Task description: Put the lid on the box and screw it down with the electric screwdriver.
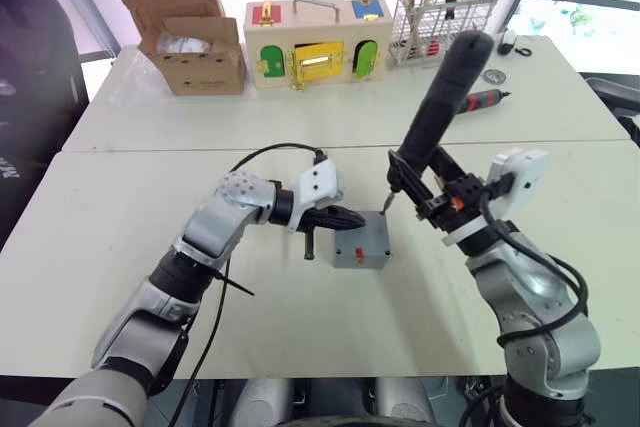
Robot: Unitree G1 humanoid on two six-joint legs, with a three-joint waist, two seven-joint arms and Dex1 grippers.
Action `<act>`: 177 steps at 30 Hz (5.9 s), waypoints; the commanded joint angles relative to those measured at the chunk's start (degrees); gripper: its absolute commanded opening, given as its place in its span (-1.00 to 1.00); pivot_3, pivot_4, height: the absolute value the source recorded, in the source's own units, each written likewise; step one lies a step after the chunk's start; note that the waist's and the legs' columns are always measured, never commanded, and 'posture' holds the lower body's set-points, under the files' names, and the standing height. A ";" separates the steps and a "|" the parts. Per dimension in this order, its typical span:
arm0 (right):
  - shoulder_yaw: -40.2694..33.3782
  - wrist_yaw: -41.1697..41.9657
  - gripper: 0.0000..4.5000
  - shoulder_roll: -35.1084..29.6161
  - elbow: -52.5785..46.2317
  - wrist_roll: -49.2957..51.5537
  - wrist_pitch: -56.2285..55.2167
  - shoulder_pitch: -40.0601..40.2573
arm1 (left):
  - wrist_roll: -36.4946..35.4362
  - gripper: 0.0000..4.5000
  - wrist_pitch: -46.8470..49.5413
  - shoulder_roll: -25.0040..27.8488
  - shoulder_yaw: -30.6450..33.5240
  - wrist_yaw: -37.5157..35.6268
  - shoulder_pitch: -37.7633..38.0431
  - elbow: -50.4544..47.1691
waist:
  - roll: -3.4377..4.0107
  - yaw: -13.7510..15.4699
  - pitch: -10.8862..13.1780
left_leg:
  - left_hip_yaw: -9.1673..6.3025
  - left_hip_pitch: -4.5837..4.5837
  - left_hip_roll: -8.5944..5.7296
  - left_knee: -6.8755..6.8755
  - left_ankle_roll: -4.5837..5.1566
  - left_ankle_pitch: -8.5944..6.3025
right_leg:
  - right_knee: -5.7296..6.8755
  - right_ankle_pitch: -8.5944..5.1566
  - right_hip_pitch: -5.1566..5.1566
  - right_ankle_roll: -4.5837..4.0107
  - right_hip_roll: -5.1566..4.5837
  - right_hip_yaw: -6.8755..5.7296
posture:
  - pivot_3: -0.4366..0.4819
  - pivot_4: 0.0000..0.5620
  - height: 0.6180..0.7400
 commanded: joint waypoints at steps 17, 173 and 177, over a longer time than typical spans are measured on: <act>7.05 1.38 -0.14 -4.96 3.71 -4.37 -5.84 3.68 | 3.09 -1.00 -1.23 1.13 -2.47 0.38 1.85 -2.16 | -0.26 0.00 -0.12 | -0.01 0.37 0.01 -0.01 0.07 -0.05 | -0.06 -0.06 0.36 0.06 -0.01 0.00 | -0.05 -0.47 0.25; -2.15 16.56 0.99 -32.90 0.72 22.31 30.18 3.79 | 3.13 -1.00 -1.06 7.93 -0.64 -2.01 4.08 -4.47 | -0.51 1.51 0.28 | -0.14 -0.16 0.21 0.15 0.13 -0.20 | -1.04 0.40 0.41 -0.03 -0.10 -0.17 | -0.05 -0.47 0.25; 0.94 16.12 0.99 -32.78 1.63 20.94 28.79 3.40 | 4.10 -1.00 -2.92 6.22 -1.91 -2.03 3.46 -2.28 | -0.51 1.60 0.28 | -0.14 -0.16 0.22 0.16 0.13 -0.19 | -1.04 0.40 0.42 -0.03 -0.10 -0.18 | -0.05 -0.47 0.25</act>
